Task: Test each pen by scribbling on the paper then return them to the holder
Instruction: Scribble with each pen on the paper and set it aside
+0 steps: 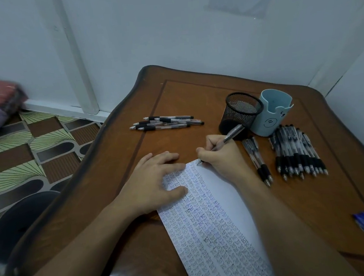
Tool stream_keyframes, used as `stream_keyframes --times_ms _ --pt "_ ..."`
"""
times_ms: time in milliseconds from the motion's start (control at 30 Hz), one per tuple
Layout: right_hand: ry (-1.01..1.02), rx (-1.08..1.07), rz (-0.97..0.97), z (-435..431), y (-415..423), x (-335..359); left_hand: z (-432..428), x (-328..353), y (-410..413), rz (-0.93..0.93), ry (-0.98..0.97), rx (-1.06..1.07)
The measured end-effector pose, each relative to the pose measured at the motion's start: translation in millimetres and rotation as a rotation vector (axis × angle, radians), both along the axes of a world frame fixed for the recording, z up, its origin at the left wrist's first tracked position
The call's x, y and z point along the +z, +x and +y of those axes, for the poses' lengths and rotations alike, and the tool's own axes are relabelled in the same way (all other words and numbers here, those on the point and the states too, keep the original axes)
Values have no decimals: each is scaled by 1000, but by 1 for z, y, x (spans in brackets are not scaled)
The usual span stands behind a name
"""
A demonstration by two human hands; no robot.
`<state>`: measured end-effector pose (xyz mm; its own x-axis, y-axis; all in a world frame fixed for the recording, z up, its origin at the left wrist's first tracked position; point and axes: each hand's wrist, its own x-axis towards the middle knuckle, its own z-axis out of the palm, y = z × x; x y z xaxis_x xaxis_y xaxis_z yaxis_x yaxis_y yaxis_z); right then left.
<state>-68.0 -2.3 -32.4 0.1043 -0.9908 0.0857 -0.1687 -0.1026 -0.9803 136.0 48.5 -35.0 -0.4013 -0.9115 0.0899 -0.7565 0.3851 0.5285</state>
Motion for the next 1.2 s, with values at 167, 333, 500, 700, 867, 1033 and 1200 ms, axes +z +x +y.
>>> stream_keyframes --times_ms 167,333,500,700,867,1033,1200 --pt "25 25 3 -1 0 0 0 0 0 -2 -3 1" --pt "56 15 -50 -3 -3 -1 0 1 0 -10 3 -7" --pt "42 11 6 -3 0 -4 0 0 0 -3 2 -6" --pt "10 -22 9 -3 -3 -4 1 0 0 -11 -6 -4" --pt "30 13 5 -3 -1 -5 0 1 0 -21 -5 -7" --pt "32 2 -30 -5 -3 -5 1 1 0 -22 -2 -10" --pt "20 0 -15 -4 -3 -5 0 0 -1 -16 -6 -5"
